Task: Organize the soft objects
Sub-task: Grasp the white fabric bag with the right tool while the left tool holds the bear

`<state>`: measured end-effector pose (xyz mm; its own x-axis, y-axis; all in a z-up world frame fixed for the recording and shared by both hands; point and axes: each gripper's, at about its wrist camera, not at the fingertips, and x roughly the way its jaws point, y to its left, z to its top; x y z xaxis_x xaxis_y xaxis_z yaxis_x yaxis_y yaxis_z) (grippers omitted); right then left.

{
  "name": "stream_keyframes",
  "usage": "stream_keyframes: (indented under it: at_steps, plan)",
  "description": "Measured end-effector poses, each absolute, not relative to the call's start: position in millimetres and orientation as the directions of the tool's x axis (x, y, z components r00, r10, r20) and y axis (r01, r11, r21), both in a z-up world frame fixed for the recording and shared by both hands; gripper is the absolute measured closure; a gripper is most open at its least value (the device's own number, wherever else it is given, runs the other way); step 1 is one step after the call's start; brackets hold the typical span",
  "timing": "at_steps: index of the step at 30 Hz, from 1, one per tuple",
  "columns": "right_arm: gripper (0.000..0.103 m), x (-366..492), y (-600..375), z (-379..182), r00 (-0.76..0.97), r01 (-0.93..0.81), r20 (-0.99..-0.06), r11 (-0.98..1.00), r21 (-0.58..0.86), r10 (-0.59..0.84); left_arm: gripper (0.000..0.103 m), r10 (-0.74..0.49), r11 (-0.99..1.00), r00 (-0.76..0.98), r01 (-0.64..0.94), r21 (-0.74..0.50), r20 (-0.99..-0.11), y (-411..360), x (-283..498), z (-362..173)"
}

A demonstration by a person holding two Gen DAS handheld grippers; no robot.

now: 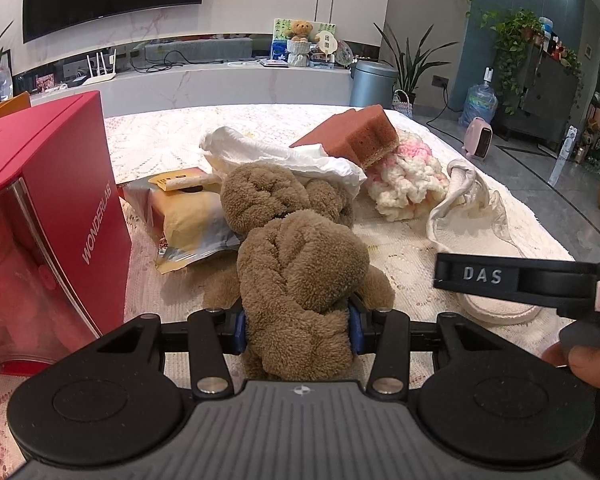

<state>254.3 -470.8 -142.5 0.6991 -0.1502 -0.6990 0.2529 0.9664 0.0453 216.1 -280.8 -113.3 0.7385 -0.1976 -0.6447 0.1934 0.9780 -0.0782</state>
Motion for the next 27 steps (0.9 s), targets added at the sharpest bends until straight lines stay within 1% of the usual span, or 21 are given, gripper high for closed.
stream_keyframes:
  at_steps: [4,8,9,10,13,18,20,21,22,23,24,25,27]
  plan:
    - [0.033,250.1,-476.7,-139.5,0.704,0.269,-0.694,0.961,0.066,-0.150,0.051,-0.192,0.979,0.740,0.193,-0.069,-0.645,-283.3,215.2,-113.1]
    - [0.042,247.5,-482.2,-137.4,0.709,0.266,-0.692,0.960,0.086,-0.134,0.051,-0.190,0.979,0.740,0.193,-0.067,-0.645,-284.0,215.1,-113.5]
    - [0.047,246.8,-480.9,-137.6,0.711,0.258,-0.691,0.963,0.082,-0.132,0.051,-0.190,0.979,0.740,0.193,-0.067,-0.645,-283.6,215.2,-113.5]
    - [0.055,246.3,-479.3,-137.6,0.716,0.242,-0.688,0.967,0.082,-0.121,0.051,-0.189,0.979,0.740,0.193,-0.066,-0.645,-283.7,214.8,-113.7]
    - [0.061,246.9,-468.5,-138.0,0.716,0.204,-0.687,0.978,0.030,-0.128,0.051,-0.189,0.979,0.740,0.193,-0.065,-0.646,-283.8,214.5,-113.6]
    - [0.061,246.4,-468.0,-136.8,0.708,0.172,-0.699,0.985,0.028,-0.104,0.051,-0.188,0.979,0.737,0.193,-0.065,-0.649,-284.3,213.6,-113.0]
    - [0.063,245.1,-467.4,-136.2,0.706,0.154,-0.703,0.988,0.024,-0.092,0.051,-0.187,0.979,0.739,0.193,-0.062,-0.648,-284.7,213.5,-112.8]
    - [0.066,244.9,-466.4,-136.0,0.705,0.141,-0.703,0.990,0.012,-0.092,0.051,-0.186,0.979,0.739,0.193,-0.061,-0.647,-284.9,213.5,-112.4]
    - [0.072,244.3,-465.0,-135.8,0.708,0.124,-0.701,0.992,0.001,-0.088,0.051,-0.185,0.979,0.740,0.194,-0.058,-0.647,-285.4,213.4,-112.3]
    - [0.074,243.7,-463.6,-135.7,0.711,0.114,-0.699,0.993,-0.003,-0.084,0.051,-0.184,0.979,0.739,0.194,-0.056,-0.648,-285.9,213.1,-112.0]
    - [0.080,243.4,-463.0,-135.6,0.712,0.107,-0.698,0.994,0.000,-0.077,0.051,-0.184,0.979,0.739,0.194,-0.057,-0.648,-286.0,213.4,-111.5]
    - [0.085,242.3,-464.9,-135.3,0.713,0.109,-0.698,0.994,0.011,-0.070,0.051,-0.184,0.979,0.738,0.193,-0.058,-0.649,-286.2,213.1,-111.1]
    - [0.090,240.6,-471.0,-134.1,0.714,0.121,-0.698,0.991,0.051,-0.051,0.051,-0.185,0.979,0.737,0.193,-0.060,-0.650,-286.2,213.1,-110.8]
